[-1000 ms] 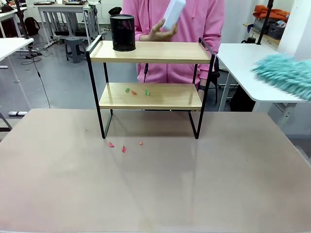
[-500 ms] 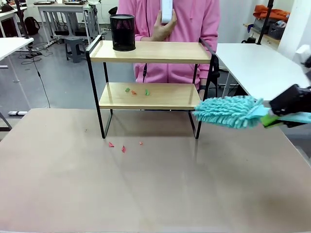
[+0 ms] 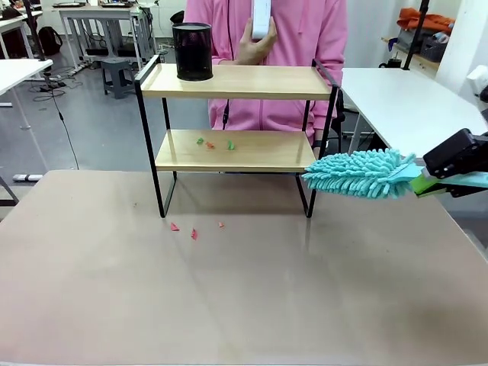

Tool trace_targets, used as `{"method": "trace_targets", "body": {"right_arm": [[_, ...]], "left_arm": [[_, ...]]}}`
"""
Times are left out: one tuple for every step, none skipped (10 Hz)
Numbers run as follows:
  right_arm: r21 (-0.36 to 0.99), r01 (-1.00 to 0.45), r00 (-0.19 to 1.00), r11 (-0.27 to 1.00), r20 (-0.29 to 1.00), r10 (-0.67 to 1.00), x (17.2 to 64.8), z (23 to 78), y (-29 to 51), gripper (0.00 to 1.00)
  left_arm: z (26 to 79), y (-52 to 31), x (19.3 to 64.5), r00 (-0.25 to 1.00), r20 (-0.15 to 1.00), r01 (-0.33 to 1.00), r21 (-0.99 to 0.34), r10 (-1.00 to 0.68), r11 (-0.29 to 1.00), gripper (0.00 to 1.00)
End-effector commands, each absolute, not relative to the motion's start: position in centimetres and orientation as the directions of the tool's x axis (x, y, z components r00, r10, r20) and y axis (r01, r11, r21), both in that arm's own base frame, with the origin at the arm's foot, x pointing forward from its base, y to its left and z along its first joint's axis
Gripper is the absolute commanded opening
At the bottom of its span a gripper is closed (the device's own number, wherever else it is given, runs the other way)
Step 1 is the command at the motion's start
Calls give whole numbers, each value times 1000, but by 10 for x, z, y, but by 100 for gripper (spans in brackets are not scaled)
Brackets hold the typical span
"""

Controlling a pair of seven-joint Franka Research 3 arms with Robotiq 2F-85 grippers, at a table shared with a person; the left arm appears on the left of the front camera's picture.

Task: Clean the shelf.
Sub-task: Clean the remaining tier of the Shelf with the Duster once objects are removed.

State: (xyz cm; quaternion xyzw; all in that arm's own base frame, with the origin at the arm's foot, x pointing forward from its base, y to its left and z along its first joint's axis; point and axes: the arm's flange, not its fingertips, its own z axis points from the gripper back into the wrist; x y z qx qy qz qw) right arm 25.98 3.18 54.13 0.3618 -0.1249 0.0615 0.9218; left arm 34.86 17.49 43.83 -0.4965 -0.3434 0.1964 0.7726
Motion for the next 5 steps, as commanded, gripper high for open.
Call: {"method": "trace_targets", "body": {"right_arm": [[651,-209,962,729,271,34,237,556,23,11],[655,-217,964,724,262,52,225,569,18,11],[650,-237,965,722,244,97,208,582,17,11],[621,-274,958,735,243,152,192,591,21,11],[595,-307,948,743,257,186,177,596,28,11]], "left_arm": [[440,174,348,686,327,37,-908,650,417,100],[440,174,348,686,327,37,-908,650,417,100],[440,174,348,686,327,37,-908,650,417,100],[440,174,348,686,327,37,-908,650,417,100],[440,174,348,686,327,37,-908,650,417,100]]}}
